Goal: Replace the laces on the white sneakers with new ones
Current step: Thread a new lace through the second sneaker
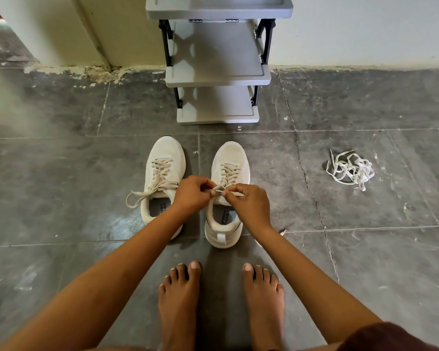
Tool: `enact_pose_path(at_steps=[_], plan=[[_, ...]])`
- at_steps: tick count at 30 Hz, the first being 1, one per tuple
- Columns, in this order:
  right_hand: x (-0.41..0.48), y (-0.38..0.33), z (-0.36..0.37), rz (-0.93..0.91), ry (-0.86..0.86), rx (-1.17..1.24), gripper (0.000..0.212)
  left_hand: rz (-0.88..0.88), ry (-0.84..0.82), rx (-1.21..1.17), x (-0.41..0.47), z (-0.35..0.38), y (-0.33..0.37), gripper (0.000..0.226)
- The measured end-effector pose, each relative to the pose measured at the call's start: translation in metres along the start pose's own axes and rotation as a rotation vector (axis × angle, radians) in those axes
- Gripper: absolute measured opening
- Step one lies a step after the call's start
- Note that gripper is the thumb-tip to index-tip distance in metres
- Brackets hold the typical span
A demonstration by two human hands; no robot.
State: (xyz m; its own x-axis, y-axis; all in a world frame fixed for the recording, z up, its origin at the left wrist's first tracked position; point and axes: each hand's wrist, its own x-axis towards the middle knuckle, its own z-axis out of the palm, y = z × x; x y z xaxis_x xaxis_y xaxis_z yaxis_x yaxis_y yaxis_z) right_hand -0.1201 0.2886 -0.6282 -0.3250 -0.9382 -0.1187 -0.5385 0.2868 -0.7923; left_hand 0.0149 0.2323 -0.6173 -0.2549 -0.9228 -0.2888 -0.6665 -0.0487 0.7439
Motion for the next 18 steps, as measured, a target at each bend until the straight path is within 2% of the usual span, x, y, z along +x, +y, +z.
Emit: enact_pose_path(at_steps=[5,10,18], plan=[[-0.007,0.002,0.008,-0.097,0.053,-0.215,0.021,-0.05,-0.016,-0.088,0.0,-0.001,-0.001,0.013],[-0.01,0.001,0.01,-0.107,0.105,-0.148,0.011,-0.075,-0.021,-0.153,-0.001,-0.002,-0.002,0.014],[-0.007,0.001,0.014,-0.152,0.069,-0.188,0.012,-0.076,-0.066,-0.192,-0.001,-0.006,-0.003,0.017]])
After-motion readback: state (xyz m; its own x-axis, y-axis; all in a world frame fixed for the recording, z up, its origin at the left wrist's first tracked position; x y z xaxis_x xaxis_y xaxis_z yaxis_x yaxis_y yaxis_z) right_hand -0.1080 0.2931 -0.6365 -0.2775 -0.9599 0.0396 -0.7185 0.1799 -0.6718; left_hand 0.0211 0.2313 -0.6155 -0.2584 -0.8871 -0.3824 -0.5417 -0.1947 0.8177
